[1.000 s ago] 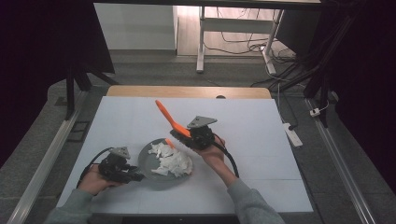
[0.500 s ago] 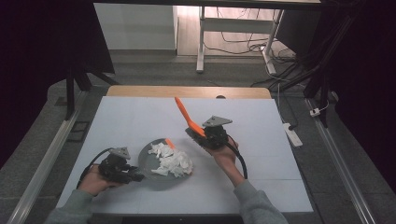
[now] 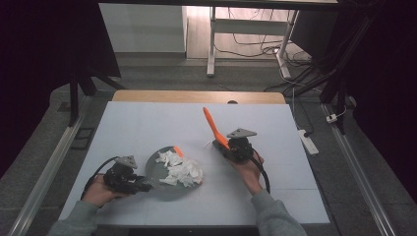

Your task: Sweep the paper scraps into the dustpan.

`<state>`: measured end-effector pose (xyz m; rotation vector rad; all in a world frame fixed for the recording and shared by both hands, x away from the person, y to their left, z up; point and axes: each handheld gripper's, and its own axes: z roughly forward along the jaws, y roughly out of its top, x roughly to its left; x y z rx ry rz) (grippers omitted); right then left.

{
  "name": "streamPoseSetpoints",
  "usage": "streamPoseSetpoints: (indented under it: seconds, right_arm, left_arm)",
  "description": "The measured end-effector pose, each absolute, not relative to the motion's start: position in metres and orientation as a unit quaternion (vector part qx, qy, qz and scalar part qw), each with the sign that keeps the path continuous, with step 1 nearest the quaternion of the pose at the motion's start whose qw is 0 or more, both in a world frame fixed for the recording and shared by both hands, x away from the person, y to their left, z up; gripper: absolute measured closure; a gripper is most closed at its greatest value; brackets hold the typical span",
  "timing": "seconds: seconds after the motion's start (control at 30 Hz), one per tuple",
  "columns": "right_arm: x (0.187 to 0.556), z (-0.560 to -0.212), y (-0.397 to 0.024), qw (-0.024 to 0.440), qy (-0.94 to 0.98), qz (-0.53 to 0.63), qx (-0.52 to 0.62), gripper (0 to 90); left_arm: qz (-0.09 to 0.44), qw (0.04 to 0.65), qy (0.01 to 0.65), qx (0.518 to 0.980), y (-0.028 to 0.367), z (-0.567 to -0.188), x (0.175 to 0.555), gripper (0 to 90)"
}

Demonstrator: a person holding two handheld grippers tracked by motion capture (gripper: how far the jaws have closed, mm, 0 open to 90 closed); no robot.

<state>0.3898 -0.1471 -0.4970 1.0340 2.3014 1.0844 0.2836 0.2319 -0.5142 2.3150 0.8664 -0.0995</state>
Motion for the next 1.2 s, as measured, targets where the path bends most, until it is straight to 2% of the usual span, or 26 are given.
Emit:
streamPoseSetpoints:
  seconds: [0.13,0.33,0.63,0.93,1.2]
  right_arm:
    - [0.396,-0.496,-0.145,0.205,0.818,0.392,0.367,70.3]
    - [0.424,-0.492,-0.141,0.215,0.806,0.401,0.379,70.3]
    - [0.455,-0.505,-0.132,0.221,0.816,0.379,0.378,70.3]
    - [0.444,-0.504,-0.115,0.209,0.835,0.365,0.355,70.3]
    - [0.429,-0.504,-0.103,0.175,0.845,0.375,0.339,70.3]
  left_arm:
    - [-0.038,0.328,0.331,0.884,0.232,-0.514,0.283,61.2]
    - [-0.036,0.327,0.334,0.883,0.23,-0.514,0.283,61.2]
    - [-0.035,0.328,0.338,0.882,0.228,-0.515,0.283,61.2]
    - [-0.034,0.329,0.343,0.879,0.225,-0.515,0.283,61.2]
    - [-0.034,0.331,0.345,0.878,0.223,-0.516,0.284,61.2]
